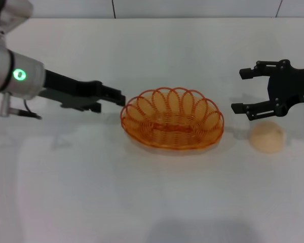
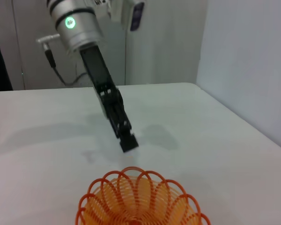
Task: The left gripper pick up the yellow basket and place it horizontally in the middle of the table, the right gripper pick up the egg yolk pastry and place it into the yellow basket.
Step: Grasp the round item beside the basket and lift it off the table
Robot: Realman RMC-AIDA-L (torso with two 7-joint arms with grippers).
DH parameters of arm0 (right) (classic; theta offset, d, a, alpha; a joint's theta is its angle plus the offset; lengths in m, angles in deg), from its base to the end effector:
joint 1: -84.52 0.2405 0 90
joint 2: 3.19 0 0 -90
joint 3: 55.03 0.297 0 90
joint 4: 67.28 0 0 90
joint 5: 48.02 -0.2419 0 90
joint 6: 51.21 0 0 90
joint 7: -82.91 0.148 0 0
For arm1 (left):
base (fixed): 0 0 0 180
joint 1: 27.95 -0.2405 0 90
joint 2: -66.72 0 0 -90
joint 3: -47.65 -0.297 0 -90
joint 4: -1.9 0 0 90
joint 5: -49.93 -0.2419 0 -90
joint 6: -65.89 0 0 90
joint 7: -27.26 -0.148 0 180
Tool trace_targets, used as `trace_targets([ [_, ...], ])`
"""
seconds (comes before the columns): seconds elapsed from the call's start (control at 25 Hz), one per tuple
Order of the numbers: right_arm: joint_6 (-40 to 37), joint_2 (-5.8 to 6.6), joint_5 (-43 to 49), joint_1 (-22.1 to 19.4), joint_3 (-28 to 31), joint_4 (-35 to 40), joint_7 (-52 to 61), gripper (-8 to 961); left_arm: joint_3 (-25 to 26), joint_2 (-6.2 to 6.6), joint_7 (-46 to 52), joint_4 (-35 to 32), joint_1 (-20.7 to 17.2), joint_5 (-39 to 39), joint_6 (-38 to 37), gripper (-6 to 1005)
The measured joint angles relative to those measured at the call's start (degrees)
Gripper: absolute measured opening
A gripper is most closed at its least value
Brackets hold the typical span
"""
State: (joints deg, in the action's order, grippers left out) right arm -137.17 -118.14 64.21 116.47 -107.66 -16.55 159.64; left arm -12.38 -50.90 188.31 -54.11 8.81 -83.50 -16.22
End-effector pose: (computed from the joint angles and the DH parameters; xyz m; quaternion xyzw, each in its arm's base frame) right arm 0.2693 0.4156 0.0192 -0.9759 0.0450 0.1419 0.1595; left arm -0.2545 0.4307 -0.0143 -0.7710 -0.6240 -0.0356 0.1222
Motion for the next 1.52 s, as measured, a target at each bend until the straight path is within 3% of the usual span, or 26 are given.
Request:
trace_targets([
  [0.16,0.4,-0.04,-0.1,-0.4,0.6,-0.3,0.2,749,1.5,1.53,-2.6,-5.3,-2.3,2.5,-1.7,701],
  [0.28,0.5,-0.04,-1.0,-0.8,1.0,-0.3,0.1,747,6.9,2.45,-10.0,-6.1,-2.9,6.4,-3.4,757],
  [0.44,0.5,-0.01,-1.9,-1.2,1.5,-0.3,0.3,745,15.1,3.38,-22.7,-4.2,-3.5,11.1,-5.0,755],
  [0.56,0.5,0.07,-2.2,-1.6,1.6,-0.3,0.3,743,17.4,3.7,-32.7,-2.5,-4.2,14.5,-6.1,754],
  [0.92,0.6,0.02,-2.2,-1.8,1.4,-0.4,0.4,737,17.2,2.73,-57.7,-0.4,-5.1,17.0,-8.7,749],
  [1.32,0.0,-0.01,-1.9,-2.1,1.3,-0.4,0.5,731,17.0,2.74,-75.3,6.0,-4.6,17.5,-11.0,745],
  [1.52,0.0,0.01,-1.8,-2.1,1.0,-0.5,0.6,728,17.1,2.72,-79.0,7.3,-4.4,17.5,-11.6,747],
])
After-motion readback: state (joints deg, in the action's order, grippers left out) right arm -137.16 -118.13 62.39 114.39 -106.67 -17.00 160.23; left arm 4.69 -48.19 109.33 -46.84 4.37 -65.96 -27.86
